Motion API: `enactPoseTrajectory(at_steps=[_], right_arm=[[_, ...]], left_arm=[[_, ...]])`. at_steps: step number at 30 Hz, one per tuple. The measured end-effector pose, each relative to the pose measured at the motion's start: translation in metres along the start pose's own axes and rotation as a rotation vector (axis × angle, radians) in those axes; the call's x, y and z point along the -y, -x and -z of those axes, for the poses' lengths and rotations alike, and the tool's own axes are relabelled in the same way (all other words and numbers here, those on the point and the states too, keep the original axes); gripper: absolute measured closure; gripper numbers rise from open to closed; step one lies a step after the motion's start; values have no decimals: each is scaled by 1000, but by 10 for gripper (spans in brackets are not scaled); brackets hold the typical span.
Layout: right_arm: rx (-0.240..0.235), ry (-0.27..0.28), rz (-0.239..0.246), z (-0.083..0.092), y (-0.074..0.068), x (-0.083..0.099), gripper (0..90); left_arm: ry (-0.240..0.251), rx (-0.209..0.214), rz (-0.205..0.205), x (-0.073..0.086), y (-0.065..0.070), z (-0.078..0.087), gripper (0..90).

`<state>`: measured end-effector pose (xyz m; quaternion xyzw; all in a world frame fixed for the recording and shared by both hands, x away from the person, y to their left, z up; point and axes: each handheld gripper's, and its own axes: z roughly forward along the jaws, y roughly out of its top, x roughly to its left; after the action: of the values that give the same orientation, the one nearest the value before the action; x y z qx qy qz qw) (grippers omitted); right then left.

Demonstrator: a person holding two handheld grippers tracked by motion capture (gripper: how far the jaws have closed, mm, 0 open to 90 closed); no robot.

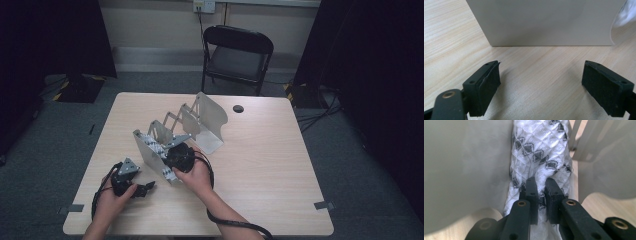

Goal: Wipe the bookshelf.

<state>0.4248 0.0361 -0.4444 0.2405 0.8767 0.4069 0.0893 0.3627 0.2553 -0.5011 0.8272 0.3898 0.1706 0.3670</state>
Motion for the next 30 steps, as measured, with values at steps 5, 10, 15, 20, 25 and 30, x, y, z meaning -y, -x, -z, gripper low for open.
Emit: enactPoseTrajectory(at_steps=[5,10,15,20,25,30], right_arm=[[13,-44,4,-7,3,12,823],[29,-76,1,-12,7,23,819],[26,-85,0,-11,9,27,817],[43,-19,-16,7,10,19,817],[63,56,-13,33,13,-2,816],[98,139,-23,55,18,-27,817]], left_arm=[[0,0,0,0,0,0,146],[0,0,0,0,0,0,147],[1,1,0,0,0,0,147],[0,0,0,0,0,0,147],[0,0,-2,0,0,0,147],[0,0,0,0,0,0,146]])
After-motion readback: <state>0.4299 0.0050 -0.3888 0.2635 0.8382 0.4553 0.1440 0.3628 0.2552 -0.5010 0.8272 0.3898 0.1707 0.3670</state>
